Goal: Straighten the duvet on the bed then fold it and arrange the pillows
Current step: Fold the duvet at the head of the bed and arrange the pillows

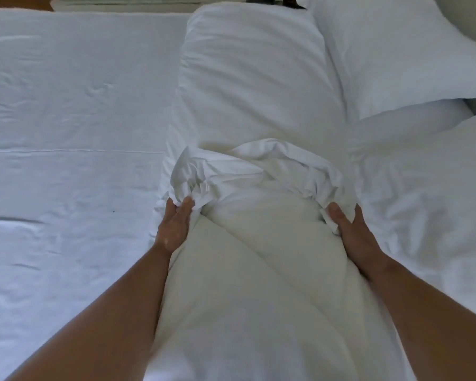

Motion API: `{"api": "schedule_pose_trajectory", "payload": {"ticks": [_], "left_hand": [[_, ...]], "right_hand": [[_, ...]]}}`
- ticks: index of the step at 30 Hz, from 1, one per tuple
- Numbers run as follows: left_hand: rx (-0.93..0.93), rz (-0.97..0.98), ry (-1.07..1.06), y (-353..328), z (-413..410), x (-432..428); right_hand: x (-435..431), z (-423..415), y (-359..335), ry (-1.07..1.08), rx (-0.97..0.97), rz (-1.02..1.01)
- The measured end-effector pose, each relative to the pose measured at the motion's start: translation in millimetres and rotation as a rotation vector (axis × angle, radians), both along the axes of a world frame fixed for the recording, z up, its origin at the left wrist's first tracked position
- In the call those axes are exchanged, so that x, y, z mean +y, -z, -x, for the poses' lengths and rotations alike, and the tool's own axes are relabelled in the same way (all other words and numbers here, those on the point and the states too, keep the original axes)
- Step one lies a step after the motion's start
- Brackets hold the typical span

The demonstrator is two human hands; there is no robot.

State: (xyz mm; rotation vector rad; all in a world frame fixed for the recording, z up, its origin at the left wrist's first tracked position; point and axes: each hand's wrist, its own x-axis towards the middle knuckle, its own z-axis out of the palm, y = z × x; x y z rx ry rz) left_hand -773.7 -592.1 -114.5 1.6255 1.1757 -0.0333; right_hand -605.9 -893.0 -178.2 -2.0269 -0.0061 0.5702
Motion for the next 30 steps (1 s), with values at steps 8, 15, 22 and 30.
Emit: {"api": "schedule_pose_trajectory", "payload": {"ticks": [8,15,22,30], "left_hand": [[-0.042,0.230,0.004,-83,94,-20],[0.171,0.617,0.203,-125,249,-77],[0.088,0.884,0.171,-160,270,-165],[-0.342,0.658,0.155,-235,93,-203]], "right_hand": [[-25,84,-112,-0.227,0.099,0.193],[-88,273,-193,-0.715,0.026,0.221],[-125,279,-180,-0.570,-0.002,0.251],[-159,205,-233,-0.172,0.034,-0.105]]}}
